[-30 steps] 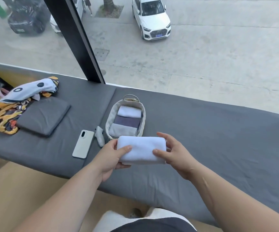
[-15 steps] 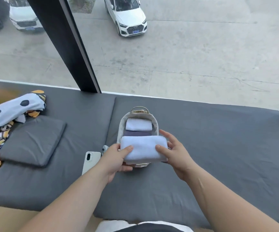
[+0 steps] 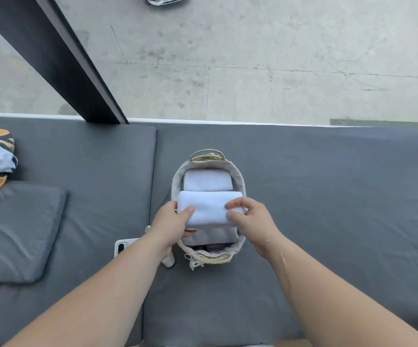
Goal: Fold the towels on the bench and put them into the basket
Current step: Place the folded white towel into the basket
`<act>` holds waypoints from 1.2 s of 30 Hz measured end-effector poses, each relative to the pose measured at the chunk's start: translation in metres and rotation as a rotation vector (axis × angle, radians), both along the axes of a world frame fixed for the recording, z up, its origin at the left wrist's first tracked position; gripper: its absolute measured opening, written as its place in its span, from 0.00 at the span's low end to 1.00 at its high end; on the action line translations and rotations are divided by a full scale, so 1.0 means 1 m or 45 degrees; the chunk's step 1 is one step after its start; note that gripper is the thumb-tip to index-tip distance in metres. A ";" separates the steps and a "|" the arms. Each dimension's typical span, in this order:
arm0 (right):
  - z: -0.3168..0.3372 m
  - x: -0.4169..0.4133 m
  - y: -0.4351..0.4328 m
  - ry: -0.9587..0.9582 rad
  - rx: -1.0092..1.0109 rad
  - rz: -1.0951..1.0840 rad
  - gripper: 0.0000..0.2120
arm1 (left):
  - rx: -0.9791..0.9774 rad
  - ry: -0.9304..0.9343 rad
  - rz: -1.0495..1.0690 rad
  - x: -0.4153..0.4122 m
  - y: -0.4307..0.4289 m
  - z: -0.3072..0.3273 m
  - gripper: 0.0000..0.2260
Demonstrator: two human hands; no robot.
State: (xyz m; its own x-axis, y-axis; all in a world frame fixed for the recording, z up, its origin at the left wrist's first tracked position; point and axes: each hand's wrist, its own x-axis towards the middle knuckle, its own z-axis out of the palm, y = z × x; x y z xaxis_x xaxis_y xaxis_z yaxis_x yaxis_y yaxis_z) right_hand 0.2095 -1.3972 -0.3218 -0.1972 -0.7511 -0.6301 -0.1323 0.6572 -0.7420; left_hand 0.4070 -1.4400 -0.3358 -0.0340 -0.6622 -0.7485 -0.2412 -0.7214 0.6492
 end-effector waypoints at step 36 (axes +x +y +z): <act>-0.096 0.020 -0.021 0.958 -0.133 1.210 0.37 | -1.047 -0.651 -1.097 -0.013 -0.029 -0.083 0.23</act>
